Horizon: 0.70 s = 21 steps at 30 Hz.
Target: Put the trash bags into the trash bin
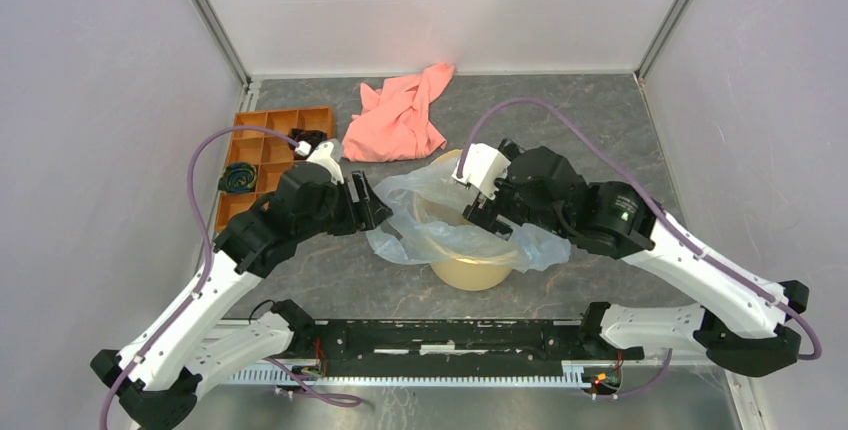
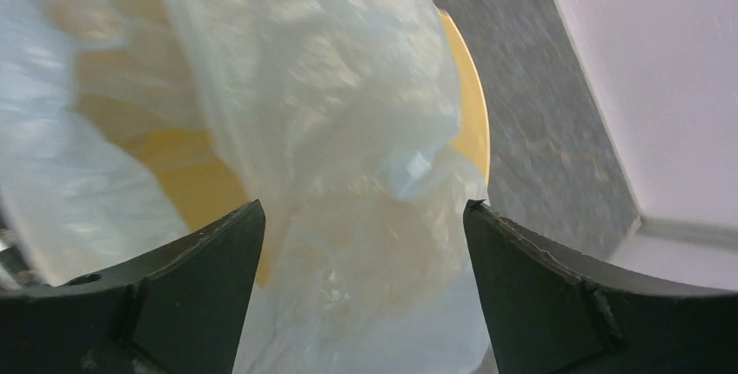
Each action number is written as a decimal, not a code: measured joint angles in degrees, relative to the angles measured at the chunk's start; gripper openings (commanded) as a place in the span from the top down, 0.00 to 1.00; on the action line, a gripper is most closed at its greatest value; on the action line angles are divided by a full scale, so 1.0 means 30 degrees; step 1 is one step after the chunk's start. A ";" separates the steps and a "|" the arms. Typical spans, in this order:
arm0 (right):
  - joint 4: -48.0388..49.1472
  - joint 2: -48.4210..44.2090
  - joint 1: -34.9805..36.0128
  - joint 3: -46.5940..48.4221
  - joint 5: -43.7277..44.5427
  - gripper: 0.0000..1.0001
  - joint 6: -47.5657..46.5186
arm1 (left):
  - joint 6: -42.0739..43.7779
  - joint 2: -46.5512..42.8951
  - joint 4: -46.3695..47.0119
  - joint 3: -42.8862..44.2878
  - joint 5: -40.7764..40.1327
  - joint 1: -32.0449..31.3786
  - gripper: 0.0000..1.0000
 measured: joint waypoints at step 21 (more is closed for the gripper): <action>0.1778 -0.6579 -0.0007 -0.2754 0.5705 0.02 0.4146 | -0.0007 0.0423 0.1202 -0.0313 0.1239 0.0000 0.52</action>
